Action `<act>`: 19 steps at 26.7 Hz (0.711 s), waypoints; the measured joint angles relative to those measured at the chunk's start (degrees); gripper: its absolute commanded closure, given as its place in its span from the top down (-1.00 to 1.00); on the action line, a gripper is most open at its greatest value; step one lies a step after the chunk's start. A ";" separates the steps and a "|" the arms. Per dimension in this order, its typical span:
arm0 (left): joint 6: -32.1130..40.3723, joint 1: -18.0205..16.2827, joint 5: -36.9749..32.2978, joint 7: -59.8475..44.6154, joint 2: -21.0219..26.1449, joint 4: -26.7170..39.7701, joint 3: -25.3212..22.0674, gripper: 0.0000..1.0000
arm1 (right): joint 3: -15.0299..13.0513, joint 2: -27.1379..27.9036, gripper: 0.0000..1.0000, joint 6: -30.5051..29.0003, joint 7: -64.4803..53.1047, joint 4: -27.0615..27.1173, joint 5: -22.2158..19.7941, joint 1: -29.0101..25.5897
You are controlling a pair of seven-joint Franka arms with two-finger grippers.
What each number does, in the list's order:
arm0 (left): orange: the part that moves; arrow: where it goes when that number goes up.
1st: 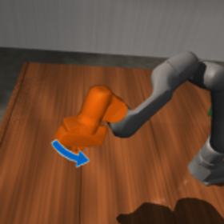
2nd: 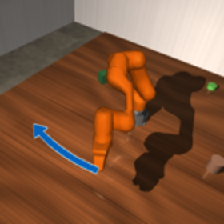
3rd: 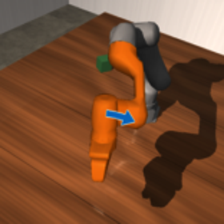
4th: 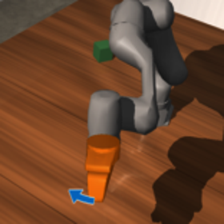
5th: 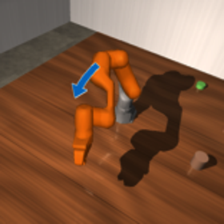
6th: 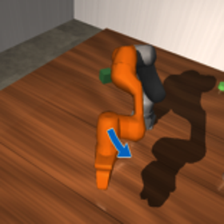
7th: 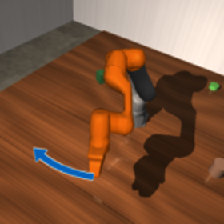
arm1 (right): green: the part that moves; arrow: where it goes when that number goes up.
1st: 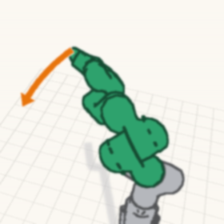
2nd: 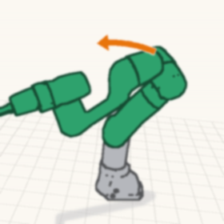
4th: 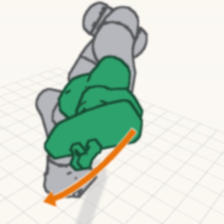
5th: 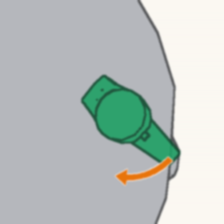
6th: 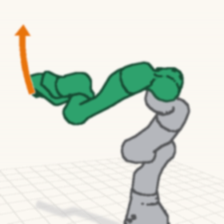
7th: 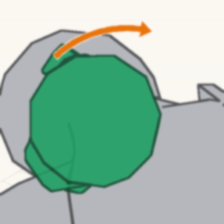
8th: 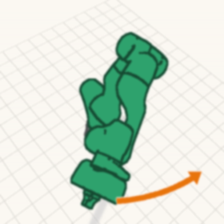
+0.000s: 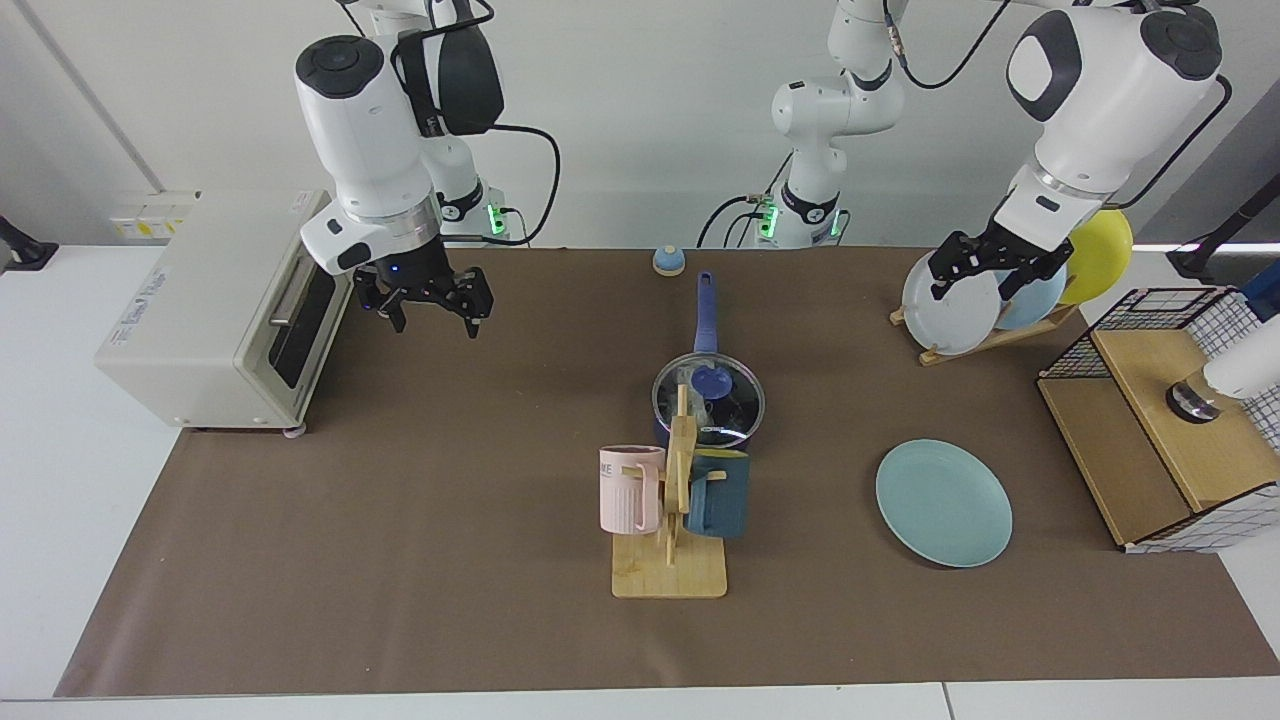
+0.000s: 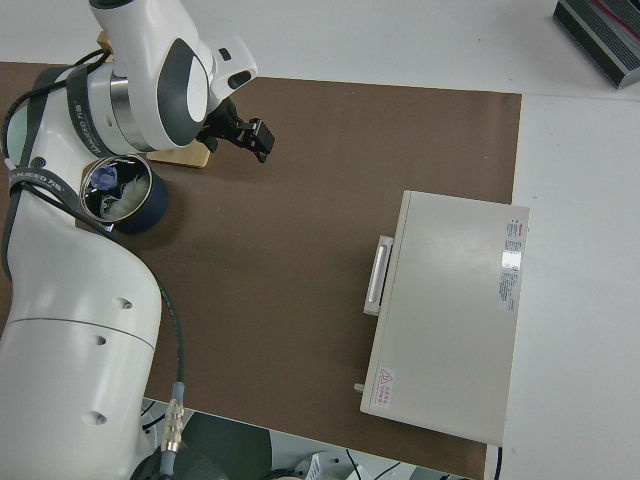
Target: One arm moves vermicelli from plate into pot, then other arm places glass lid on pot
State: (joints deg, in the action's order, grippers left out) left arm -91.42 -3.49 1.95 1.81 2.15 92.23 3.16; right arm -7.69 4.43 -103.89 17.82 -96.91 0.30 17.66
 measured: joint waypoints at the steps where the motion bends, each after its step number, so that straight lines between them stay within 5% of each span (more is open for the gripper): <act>1: 0.00 0.00 0.00 0.00 0.00 0.00 0.00 1.00 | -0.01 -1.24 1.00 -1.65 0.00 -2.61 -0.08 -0.09; 7: 0.00 0.00 0.00 0.00 0.00 0.00 0.00 1.00 | 0.01 -5.19 1.00 -4.61 0.00 -10.44 -2.06 -0.55; 19: 0.00 0.00 0.00 0.00 0.00 0.00 0.00 1.00 | 0.01 -5.45 1.00 -4.70 -2.79 -11.40 -2.53 -5.97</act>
State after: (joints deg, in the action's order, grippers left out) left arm -91.42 -3.49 1.95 1.81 2.15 92.23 3.16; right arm -7.68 -1.01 -108.58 15.03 -108.31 -2.23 11.69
